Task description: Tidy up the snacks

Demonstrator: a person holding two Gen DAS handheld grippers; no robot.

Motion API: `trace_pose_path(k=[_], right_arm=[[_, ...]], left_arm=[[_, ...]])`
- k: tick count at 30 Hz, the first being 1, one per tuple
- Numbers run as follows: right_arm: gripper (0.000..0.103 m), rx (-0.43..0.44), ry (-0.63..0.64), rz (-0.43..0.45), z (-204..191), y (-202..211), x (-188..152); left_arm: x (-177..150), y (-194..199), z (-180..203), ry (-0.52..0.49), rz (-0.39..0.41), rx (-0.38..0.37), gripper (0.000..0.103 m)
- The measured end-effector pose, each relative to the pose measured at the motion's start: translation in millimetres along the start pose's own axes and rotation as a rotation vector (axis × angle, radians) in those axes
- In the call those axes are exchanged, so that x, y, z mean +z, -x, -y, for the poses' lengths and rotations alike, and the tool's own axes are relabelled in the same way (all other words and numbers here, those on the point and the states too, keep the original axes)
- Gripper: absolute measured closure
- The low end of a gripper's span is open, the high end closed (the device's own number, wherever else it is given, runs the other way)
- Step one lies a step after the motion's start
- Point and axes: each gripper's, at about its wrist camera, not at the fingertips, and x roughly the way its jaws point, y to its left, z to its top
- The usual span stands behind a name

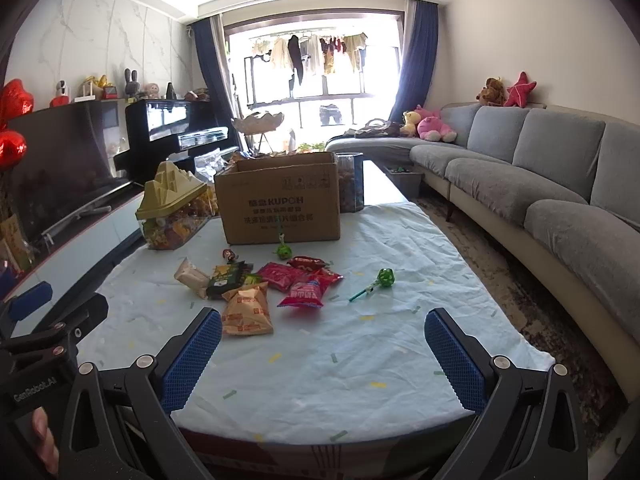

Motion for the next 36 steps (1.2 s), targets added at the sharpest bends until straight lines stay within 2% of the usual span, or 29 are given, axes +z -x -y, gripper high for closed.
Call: trace_pose_path(k=[36], right_arm=[[0.000,0.001,0.001,0.002,-0.5,2.7,-0.1]], left_arm=[[-1.3,3.8,-0.9,-0.001,0.002,-0.005,0.000]])
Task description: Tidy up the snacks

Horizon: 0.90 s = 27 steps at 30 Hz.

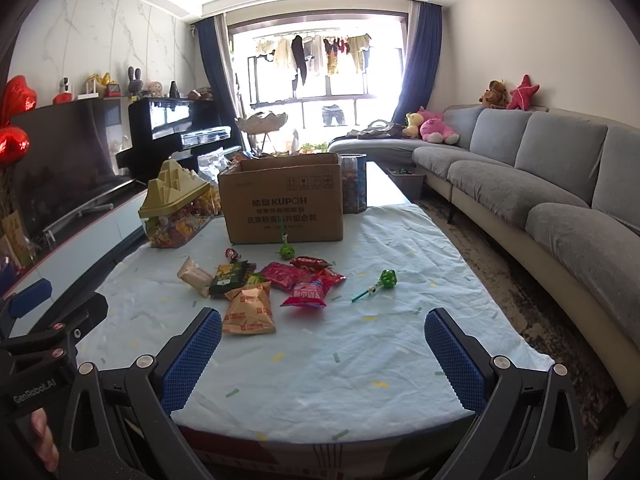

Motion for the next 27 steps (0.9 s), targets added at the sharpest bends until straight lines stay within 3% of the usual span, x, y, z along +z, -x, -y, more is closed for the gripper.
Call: trace_pose_path(k=[27], right_arm=[[0.000,0.004,0.008,-0.011,-12.7,-1.9,-7.2]], left_arm=[[3.4,2.4,-5.0,0.008,0.007,-0.016,0.000]])
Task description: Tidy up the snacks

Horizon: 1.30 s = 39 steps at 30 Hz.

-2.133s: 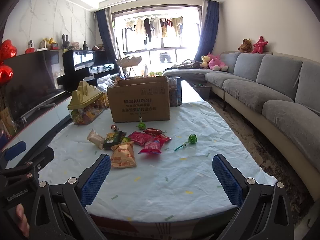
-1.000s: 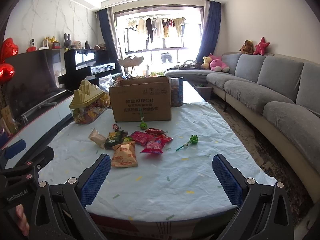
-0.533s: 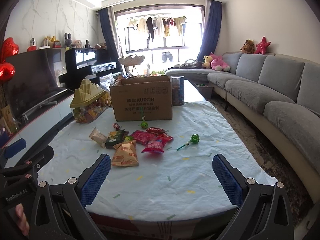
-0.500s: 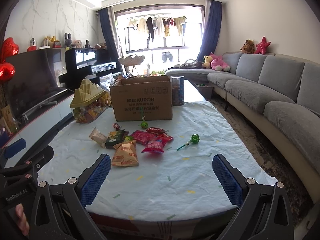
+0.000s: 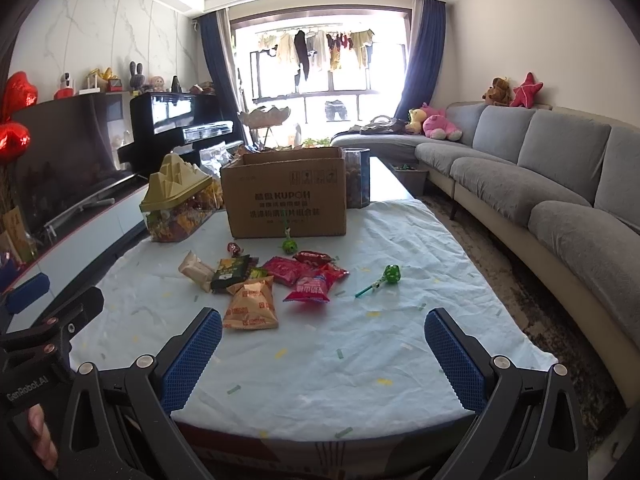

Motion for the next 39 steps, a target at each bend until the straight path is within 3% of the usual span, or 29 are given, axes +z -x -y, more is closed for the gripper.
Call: trace_pose_path(k=[11,22,34,39], right_arm=[[0.000,-0.002,0.046,-0.010,-4.8,-11.6,7.2],[0.000,0.005,0.030,-0.048,-14.9,-53.0,35.0],[0.003,-0.007,0.004,-0.121,-20.5,-107.3,46.4],[0.006,-0.020,0.007,-0.165,-21.1,-130.6,43.2]], left_arm=[[2.1,-21.1,-8.3,-0.002,0.004,0.034,0.000],[21.9,-54.1,-20.7,-0.001,0.020,0.013,0.000],[29.8,-111.3,-25.9,-0.009,-0.032,-0.003,0.013],[26.3,-142.0,-28.0,0.003,-0.089,-0.011,0.020]])
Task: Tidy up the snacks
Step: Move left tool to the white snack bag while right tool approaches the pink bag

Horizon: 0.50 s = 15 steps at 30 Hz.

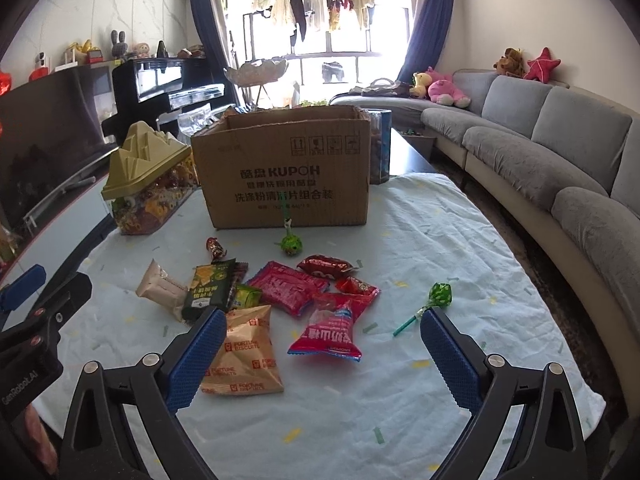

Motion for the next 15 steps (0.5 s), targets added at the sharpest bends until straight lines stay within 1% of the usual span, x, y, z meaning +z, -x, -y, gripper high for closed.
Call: trace_pose_path(k=[3,10,15], right_arm=[[0.010,-0.002,-0.003,-0.031,0.1,-15.9,-0.3],[0.015,0.003,-0.026,-0.111,4.1,-51.1,-0.7],[0.017,-0.001,-0.033,-0.157,4.9,-72.3,-1.5]], left_arm=[[-0.9,-16.5,-0.5,0.005,-0.035,-0.010,0.024],[-2.8,-55.4,-1.0,0.029,-0.112,-0.033,0.030],[-8.5,-81.7,-3.7,0.048,-0.178,-0.056,0.040]])
